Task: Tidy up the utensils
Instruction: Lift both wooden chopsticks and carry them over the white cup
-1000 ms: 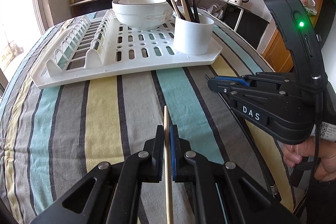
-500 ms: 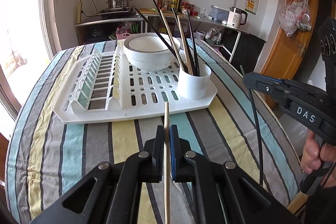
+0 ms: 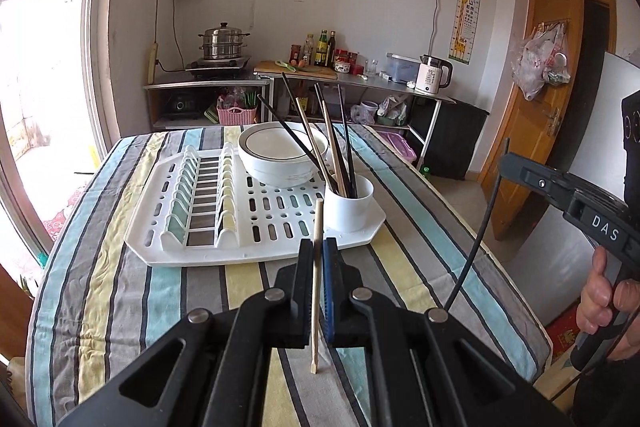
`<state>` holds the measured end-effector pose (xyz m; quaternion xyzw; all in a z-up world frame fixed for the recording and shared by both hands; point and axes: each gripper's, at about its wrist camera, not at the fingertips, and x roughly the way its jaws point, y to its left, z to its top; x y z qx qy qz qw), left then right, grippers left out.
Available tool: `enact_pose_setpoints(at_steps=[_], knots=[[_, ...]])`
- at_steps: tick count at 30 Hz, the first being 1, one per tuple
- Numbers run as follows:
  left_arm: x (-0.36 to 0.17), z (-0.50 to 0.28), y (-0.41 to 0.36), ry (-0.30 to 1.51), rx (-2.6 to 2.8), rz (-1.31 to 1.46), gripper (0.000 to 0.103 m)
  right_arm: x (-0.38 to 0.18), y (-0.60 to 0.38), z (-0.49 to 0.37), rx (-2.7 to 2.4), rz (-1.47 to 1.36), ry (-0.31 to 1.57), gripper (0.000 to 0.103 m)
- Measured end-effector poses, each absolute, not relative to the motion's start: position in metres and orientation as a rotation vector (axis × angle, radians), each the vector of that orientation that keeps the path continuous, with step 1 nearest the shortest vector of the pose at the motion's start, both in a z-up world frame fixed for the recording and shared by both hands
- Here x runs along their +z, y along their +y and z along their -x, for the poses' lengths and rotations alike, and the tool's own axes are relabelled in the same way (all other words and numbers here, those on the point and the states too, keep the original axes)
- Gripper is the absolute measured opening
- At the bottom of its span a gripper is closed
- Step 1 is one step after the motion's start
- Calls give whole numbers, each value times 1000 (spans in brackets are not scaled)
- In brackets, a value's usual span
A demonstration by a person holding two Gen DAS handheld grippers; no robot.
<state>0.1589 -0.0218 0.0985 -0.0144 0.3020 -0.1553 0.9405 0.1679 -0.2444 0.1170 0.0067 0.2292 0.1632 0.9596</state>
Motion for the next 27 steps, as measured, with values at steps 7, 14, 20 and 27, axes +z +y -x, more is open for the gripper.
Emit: enact_pose_setpoints(at_steps=[7,14,20,27], knots=[[99,-156,-25,614,-323,24,5,117,-249,-165,323,-18,457,4],[105,-161,-26,612,-329,28,5,127,-254,-163,319,-15,431,4],[118,-175,-35,602,-335,4,5,141,-255,-172,313,-16,403,4],[146,-200,-48,560,-362,-12,5,160,-258,-195,298,-26,368,4]])
